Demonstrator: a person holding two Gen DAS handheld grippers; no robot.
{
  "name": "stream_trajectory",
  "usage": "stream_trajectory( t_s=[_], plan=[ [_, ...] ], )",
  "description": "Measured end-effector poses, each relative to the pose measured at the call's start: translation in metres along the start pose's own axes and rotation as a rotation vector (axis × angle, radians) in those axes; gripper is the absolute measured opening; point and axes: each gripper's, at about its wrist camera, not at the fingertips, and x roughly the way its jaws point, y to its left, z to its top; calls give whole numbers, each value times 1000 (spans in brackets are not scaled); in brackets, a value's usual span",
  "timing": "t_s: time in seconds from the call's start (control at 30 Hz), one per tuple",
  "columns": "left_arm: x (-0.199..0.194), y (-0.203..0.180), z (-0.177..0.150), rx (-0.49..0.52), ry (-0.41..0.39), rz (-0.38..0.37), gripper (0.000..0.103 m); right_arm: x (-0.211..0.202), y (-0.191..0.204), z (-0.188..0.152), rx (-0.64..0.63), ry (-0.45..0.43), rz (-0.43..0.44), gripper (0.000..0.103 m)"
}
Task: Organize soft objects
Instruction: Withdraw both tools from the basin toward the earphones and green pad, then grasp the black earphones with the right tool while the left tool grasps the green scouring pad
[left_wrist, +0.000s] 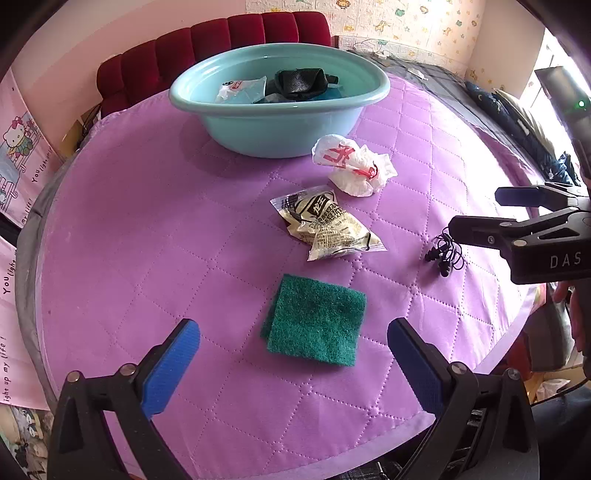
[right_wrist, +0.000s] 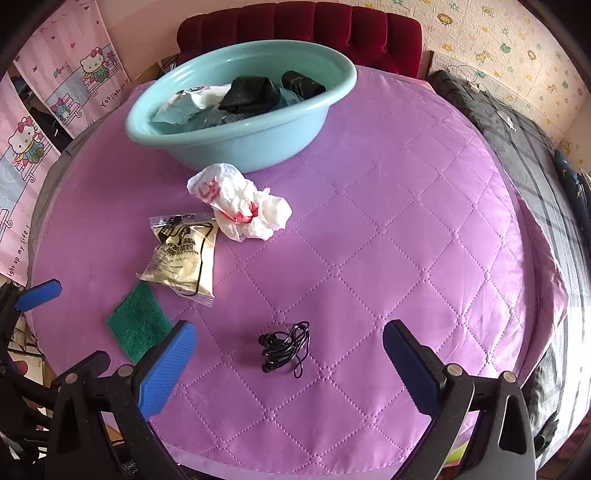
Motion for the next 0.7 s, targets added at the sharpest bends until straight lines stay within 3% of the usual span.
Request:
stream_trajectory(
  t_s=[0.53,0.63,0.7],
  plan=[
    [40,3,-13,-2,81,0,103,53,-15,-10,58,126,13,102],
    [45,4,-13,-10,88,-2,103,58,-13,-13,58,129,18,95],
    [47,4,-13,-11,92,-3,103,64,-11,-14,58,145,30,82]
  ],
)
